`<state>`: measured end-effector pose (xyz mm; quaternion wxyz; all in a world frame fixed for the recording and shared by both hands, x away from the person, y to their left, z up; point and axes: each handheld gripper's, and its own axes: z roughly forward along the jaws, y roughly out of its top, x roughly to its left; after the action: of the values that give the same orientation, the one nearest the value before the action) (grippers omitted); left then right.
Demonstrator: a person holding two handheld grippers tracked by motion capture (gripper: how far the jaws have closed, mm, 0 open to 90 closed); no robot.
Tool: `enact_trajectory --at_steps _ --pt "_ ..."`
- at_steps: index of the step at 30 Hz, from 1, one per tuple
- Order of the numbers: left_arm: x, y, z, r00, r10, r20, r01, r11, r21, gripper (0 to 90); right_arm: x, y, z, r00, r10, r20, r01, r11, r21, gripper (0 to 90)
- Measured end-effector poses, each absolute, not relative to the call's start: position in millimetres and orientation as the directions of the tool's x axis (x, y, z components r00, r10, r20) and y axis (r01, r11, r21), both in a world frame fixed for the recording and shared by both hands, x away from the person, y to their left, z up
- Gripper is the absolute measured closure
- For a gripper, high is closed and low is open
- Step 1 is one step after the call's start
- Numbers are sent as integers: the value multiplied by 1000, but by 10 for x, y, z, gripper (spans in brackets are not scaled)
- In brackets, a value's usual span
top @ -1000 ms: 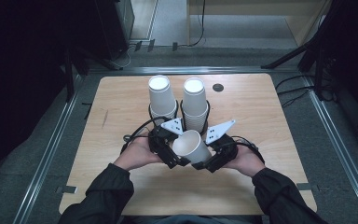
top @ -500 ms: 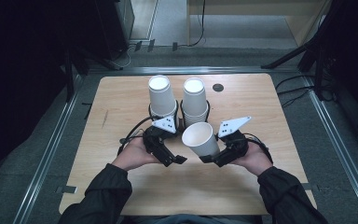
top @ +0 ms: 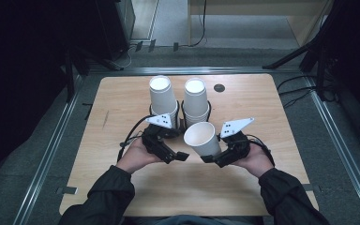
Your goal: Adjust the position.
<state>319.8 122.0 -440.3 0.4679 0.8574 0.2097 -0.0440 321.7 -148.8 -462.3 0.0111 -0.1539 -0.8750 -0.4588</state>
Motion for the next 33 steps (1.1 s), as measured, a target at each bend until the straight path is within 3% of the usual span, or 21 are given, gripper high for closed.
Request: enact_trajectory --at_steps 19,22,29,33 --pt "3140 998 -4380 924 268 -271 361 -386 849 0 3126 -1271 -4661 -963 196 186 263 527 808 226" --pt "3125 994 -4374 930 260 -258 345 -383 857 91 3123 -1259 -4655 -963 194 189 264 517 814 226" --pt "3100 991 -4340 936 259 -241 334 -424 842 157 3126 -1272 -4659 -960 176 217 278 514 812 225" --pt "3130 987 -4350 930 259 -261 356 -456 816 167 3116 -1249 -4672 -956 209 205 287 529 798 130"
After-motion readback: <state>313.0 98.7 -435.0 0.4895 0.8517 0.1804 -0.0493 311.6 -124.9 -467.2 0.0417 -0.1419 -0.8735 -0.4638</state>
